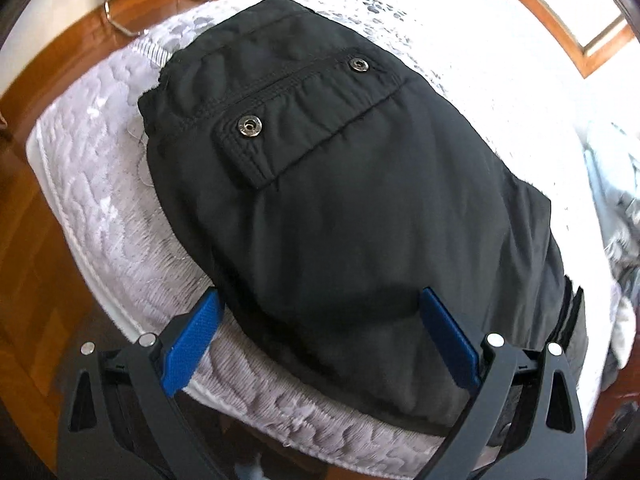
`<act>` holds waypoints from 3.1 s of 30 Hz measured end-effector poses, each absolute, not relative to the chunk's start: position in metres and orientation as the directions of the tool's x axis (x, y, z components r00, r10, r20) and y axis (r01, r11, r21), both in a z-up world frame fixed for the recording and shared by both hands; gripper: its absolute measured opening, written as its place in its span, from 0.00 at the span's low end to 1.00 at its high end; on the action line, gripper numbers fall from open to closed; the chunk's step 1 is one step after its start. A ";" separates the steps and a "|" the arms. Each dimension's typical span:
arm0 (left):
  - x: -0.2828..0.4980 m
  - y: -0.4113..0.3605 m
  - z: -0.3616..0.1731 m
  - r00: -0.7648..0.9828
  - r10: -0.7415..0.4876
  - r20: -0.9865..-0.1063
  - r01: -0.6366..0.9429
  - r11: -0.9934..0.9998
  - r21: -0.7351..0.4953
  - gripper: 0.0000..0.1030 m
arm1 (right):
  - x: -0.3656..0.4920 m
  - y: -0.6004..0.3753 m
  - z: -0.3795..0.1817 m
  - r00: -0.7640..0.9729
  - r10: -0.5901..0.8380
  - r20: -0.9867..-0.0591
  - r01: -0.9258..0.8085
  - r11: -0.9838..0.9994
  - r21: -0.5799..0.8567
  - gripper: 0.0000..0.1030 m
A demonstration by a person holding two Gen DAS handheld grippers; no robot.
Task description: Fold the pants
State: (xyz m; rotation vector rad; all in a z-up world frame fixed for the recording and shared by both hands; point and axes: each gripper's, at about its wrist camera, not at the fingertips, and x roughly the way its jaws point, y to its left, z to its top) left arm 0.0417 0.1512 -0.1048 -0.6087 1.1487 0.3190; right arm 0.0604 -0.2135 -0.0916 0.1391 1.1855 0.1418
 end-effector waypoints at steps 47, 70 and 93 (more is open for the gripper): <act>0.050 0.228 -0.129 0.545 -0.216 -0.810 -0.601 0.573 -0.557 0.89 | 0.073 -0.204 -0.102 0.313 0.078 -0.947 -0.048 0.997 0.067 0.73; 0.018 0.229 -0.081 0.621 -0.133 -0.772 -0.551 0.627 -0.551 0.10 | 0.060 -0.215 -0.104 0.341 0.120 -0.932 -0.055 0.993 0.108 0.77; 0.028 0.073 0.011 0.727 -0.122 -0.676 -0.151 0.932 -0.330 0.15 | 0.048 -0.249 -0.090 0.391 0.186 -0.901 0.004 0.979 0.204 0.77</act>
